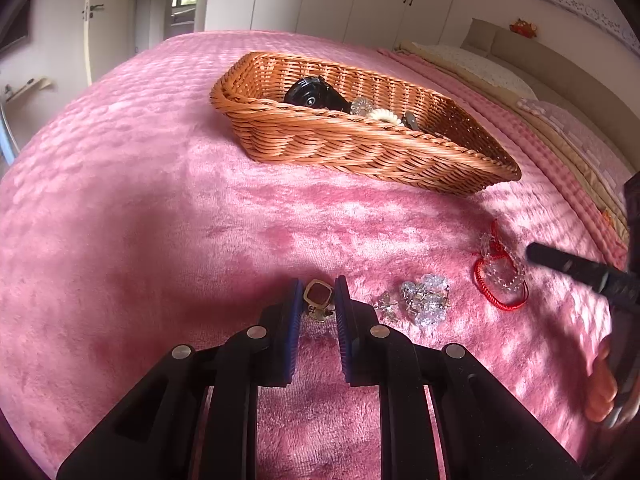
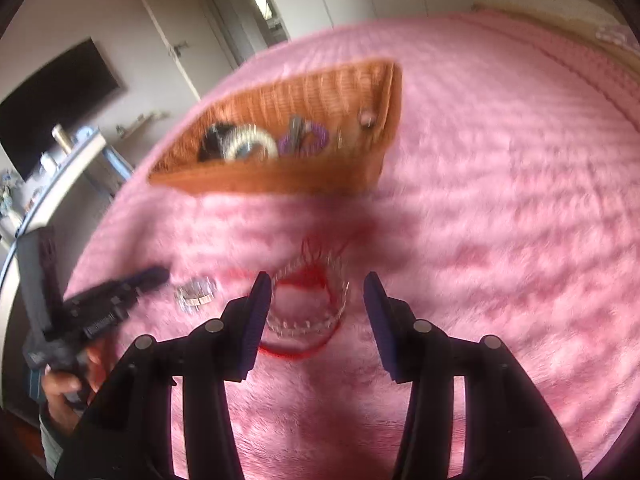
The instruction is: Organize jewelry
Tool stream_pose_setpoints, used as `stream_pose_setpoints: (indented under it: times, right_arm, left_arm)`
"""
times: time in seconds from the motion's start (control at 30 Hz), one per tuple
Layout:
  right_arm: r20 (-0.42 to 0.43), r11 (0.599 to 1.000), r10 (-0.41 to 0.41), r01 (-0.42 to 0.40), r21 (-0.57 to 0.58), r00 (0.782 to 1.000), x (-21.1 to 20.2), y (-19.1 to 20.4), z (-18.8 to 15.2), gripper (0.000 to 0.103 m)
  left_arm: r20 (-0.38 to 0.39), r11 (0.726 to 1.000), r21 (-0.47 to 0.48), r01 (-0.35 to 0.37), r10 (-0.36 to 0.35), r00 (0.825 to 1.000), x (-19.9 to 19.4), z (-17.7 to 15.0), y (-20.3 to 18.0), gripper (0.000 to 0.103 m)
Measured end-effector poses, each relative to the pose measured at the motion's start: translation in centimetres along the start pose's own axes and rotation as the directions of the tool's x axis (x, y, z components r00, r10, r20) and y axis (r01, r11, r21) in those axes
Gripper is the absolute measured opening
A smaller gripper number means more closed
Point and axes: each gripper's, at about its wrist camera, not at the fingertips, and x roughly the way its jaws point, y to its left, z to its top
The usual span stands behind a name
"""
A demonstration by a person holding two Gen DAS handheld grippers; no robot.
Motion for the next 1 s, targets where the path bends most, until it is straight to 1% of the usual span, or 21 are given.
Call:
stream_pose_setpoints:
  times: [0.07,0.13,0.17,0.2,0.27,0.3,0.33,0.37,0.4,0.47,0.53,0.6,0.7,0.73,0.87,0.9,1.0]
  right_arm:
    - [0.005,0.999,-0.051,0.051,-0.01,0.999,0.2,-0.1,-0.2,0.045]
    - [0.013,0.997,-0.08,0.08,-0.008,0.997,0.3,-0.4,-0.2,0.043]
    - [0.012,0.995,-0.103,0.103,-0.012,0.995,0.3,-0.5,-0.2,0.041]
    - [0.003,0.99,-0.14,0.14,-0.025,0.99,0.6,-0.6,-0.3,0.035]
    - [-0.01,0.989,-0.143,0.142,-0.037,0.99,1.0,-0.6,-0.4,0.034]
    - [-0.008,0.988,-0.146,0.145,-0.059,0.989,1.0,-0.3,-0.5,0.026]
    - [-0.008,0.986,-0.143,0.142,-0.084,0.99,1.1,0.2,-0.6,0.022]
    - [-0.004,0.984,-0.147,0.146,-0.099,0.989,1.2,0.5,-0.7,0.016]
    - [0.0,0.983,-0.145,0.144,-0.11,0.989,1.1,0.7,-0.7,0.007]
    - [0.019,0.984,-0.143,0.144,-0.106,0.99,0.8,0.6,-0.7,0.006]
    - [0.039,0.987,-0.137,0.139,-0.08,0.99,0.3,0.1,-0.6,0.006]
    - [0.079,0.991,-0.122,0.126,-0.041,0.989,-0.9,-0.7,-0.4,0.006]
    - [0.106,0.99,-0.138,0.14,-0.019,0.985,-2.0,-1.5,0.0,0.006]
    - [0.099,0.988,-0.149,0.152,-0.023,0.984,-1.9,-1.5,0.1,0.006]
    - [0.055,0.968,-0.247,0.248,-0.024,0.968,-1.2,-2.8,-0.3,0.006]
    - [0.05,0.968,-0.25,0.251,-0.022,0.967,-1.1,-3.0,-0.5,0.006]
    - [0.032,0.978,-0.208,0.209,-0.018,0.978,-1.1,-3.5,-0.7,0.007]
  left_arm:
    - [0.001,1.0,-0.001,0.001,-0.001,1.0,0.0,-0.1,0.0,0.015]
    - [0.0,1.0,0.0,0.001,-0.001,1.0,0.0,-0.1,0.0,0.015]
    - [0.0,1.0,0.0,0.001,-0.001,1.0,0.0,-0.1,0.0,0.015]
    - [0.0,1.0,0.0,0.001,-0.001,1.0,0.0,-0.1,0.0,0.015]
    - [0.001,1.0,0.001,0.001,-0.001,1.0,-0.1,-0.1,0.0,0.015]
    - [0.0,1.0,0.001,0.001,-0.001,1.0,-0.1,-0.1,0.0,0.015]
    - [0.001,1.0,0.002,0.001,-0.001,1.0,-0.1,-0.1,0.0,0.015]
    - [0.001,1.0,0.002,0.001,-0.001,1.0,-0.1,-0.1,0.0,0.015]
    - [0.001,1.0,0.002,0.001,-0.001,1.0,-0.1,-0.1,0.0,0.015]
    - [0.001,1.0,0.001,0.002,-0.002,1.0,-0.1,-0.1,0.0,0.015]
    - [0.001,1.0,0.001,0.002,-0.002,1.0,-0.1,-0.1,0.0,0.015]
    - [0.001,1.0,0.001,0.003,-0.003,1.0,-0.1,-0.1,0.0,0.015]
    - [0.003,1.0,0.0,0.005,-0.005,1.0,-0.1,-0.1,-0.1,0.015]
    - [0.002,1.0,0.0,0.005,-0.005,1.0,-0.1,-0.1,-0.1,0.015]
    - [0.002,1.0,-0.001,0.006,-0.006,1.0,-0.1,-0.1,-0.1,0.015]
    - [0.001,1.0,-0.001,0.006,-0.006,1.0,-0.1,-0.1,-0.1,0.015]
    - [0.001,1.0,-0.001,0.007,-0.007,1.0,-0.1,-0.1,-0.1,0.015]
